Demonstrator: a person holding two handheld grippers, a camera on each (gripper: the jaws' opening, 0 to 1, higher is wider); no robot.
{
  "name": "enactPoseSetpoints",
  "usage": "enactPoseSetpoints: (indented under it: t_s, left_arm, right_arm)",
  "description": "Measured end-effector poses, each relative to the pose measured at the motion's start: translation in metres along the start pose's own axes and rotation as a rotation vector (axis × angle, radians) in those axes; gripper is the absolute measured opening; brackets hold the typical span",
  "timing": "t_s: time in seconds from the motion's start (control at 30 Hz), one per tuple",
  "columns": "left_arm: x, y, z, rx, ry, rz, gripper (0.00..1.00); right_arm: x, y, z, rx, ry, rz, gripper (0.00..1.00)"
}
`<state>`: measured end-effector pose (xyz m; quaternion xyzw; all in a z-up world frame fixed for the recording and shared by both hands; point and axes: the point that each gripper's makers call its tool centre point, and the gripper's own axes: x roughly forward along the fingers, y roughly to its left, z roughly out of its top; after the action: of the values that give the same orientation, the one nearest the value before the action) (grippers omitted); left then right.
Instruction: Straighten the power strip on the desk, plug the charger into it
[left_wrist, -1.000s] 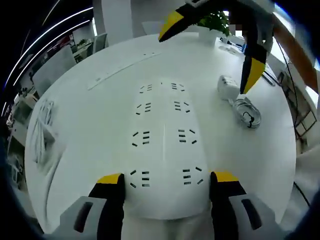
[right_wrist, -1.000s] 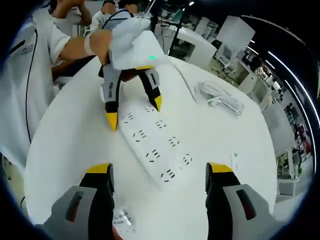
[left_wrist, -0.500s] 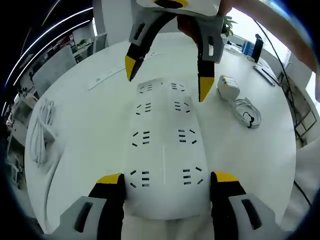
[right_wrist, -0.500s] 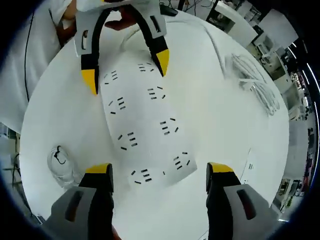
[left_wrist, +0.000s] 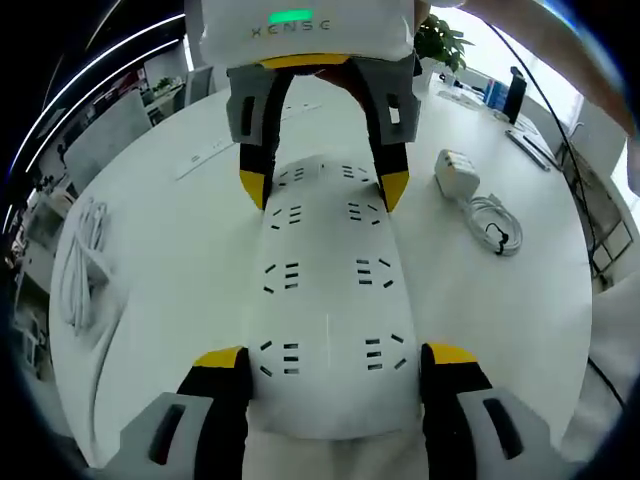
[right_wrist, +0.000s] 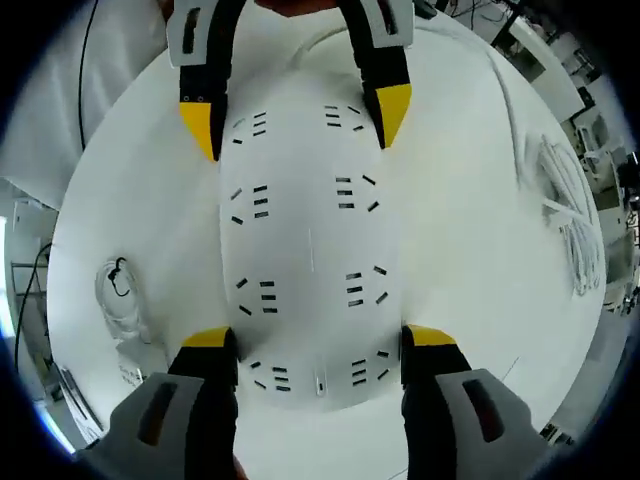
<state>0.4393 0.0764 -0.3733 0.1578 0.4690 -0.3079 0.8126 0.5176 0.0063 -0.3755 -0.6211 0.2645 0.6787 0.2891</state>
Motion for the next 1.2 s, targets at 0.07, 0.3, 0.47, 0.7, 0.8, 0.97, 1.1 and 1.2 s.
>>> enactPoseSetpoints:
  t_s: [0.07, 0.3, 0.47, 0.7, 0.8, 0.97, 1.1, 1.2]
  left_arm:
    - [0.000, 0.000, 0.000, 0.000, 0.004, 0.001, 0.71]
    - [0.000, -0.002, 0.000, 0.002, 0.015, 0.001, 0.70]
    - [0.000, -0.003, 0.000, 0.006, 0.022, 0.000, 0.70]
    - [0.000, -0.005, 0.000, 0.016, 0.026, -0.007, 0.70]
    - [0.000, -0.005, 0.000, 0.027, 0.027, -0.013, 0.70]
    - [-0.001, -0.007, -0.001, 0.050, 0.033, -0.025, 0.70]
    - [0.000, -0.006, -0.001, 0.061, 0.048, -0.029, 0.70]
    - [0.000, -0.006, -0.001, 0.067, 0.056, -0.031, 0.70]
  right_arm:
    - [0.000, -0.001, 0.000, -0.001, 0.002, 0.004, 0.65]
    - [0.000, -0.007, -0.005, 0.013, -0.018, 0.001, 0.65]
    - [0.001, -0.010, -0.005, 0.018, -0.029, 0.000, 0.65]
    - [0.001, -0.009, -0.006, 0.040, -0.020, -0.003, 0.64]
    - [0.001, -0.007, -0.006, 0.055, -0.032, -0.008, 0.64]
    - [0.001, -0.003, -0.005, 0.087, -0.051, -0.014, 0.64]
    - [0.001, 0.002, -0.005, 0.108, -0.065, -0.020, 0.64]
    - [0.001, 0.005, -0.004, 0.124, -0.073, -0.025, 0.64]
